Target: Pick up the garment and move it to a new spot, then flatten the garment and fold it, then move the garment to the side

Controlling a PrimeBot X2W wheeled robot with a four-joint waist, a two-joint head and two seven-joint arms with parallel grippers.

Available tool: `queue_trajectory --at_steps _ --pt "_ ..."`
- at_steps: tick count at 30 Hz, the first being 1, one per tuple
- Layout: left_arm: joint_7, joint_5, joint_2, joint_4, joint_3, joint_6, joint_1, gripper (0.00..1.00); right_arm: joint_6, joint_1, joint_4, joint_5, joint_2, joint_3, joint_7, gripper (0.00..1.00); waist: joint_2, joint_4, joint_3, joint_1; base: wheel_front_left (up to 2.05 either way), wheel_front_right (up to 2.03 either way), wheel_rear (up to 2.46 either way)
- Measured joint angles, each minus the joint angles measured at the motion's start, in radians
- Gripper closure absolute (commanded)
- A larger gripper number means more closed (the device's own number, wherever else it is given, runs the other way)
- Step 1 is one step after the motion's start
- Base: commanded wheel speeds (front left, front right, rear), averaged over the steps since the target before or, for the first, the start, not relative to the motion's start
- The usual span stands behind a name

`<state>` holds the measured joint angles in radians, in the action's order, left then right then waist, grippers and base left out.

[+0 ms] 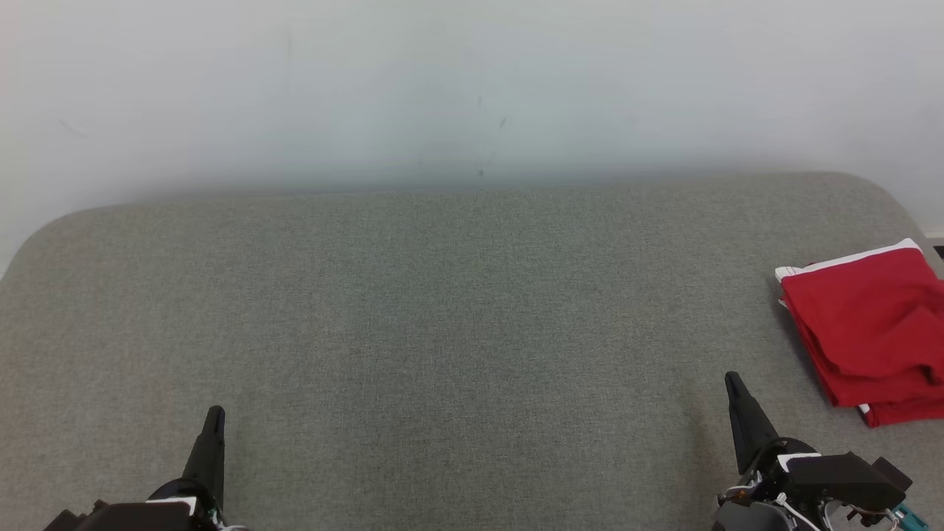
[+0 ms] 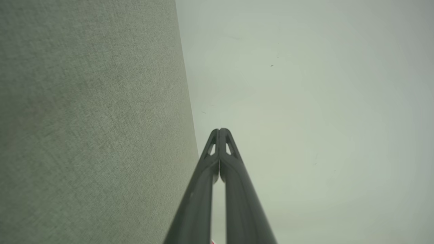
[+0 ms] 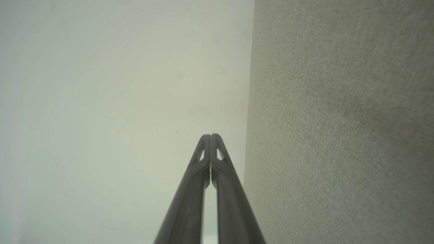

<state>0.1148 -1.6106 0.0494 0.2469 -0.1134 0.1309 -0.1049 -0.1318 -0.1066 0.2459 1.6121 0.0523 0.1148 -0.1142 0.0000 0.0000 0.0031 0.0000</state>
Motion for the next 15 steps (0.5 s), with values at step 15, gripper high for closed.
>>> queue_trajectory --at_steps 15 --pt "0.000 0.000 0.000 0.000 0.000 0.000 0.000 1.00 0.000 0.000 0.000 0.000 0.000 0.000 0.000 1.00 0.0000 0.000 0.000 0.0000 0.00 0.00 0.00"
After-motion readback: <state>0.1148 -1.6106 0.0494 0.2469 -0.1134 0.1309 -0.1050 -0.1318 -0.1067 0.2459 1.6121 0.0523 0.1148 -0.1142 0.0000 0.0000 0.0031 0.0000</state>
